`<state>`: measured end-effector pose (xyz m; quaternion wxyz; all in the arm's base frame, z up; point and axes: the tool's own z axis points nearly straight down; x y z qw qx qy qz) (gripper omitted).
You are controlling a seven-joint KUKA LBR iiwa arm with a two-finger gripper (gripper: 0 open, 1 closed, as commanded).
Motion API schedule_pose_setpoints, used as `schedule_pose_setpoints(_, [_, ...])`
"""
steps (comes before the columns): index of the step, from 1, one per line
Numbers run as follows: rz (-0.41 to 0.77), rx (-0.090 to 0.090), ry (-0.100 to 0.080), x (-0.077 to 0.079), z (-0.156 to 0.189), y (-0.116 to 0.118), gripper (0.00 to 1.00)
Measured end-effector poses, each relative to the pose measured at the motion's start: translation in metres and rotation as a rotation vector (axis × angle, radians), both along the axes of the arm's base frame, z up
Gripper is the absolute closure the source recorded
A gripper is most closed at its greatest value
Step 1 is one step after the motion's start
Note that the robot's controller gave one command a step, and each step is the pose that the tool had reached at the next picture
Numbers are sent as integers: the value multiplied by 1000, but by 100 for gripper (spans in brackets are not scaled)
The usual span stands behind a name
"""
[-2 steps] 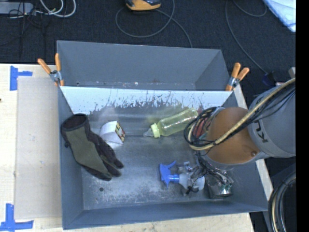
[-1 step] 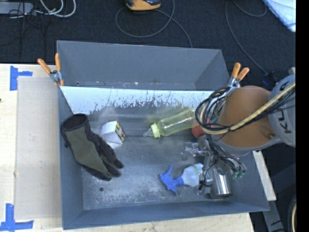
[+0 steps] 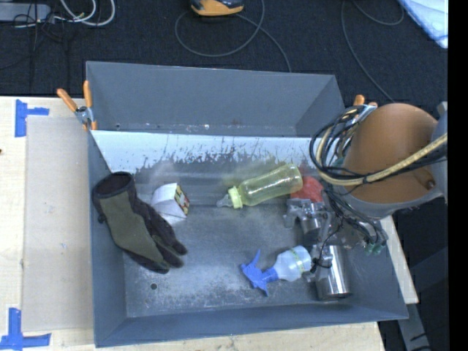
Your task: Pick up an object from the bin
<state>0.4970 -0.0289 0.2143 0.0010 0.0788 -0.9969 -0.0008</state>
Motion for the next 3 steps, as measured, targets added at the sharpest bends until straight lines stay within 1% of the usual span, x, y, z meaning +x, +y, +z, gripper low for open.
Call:
schedule_pose_setpoints(1, [75,0,-8,-2,-40,-16,0])
schedule_pose_setpoints(2, [159,-1,-3,-1,-102,-19,0])
schedule_pose_setpoints(3, [134,0,-5,4,-143,0,100])
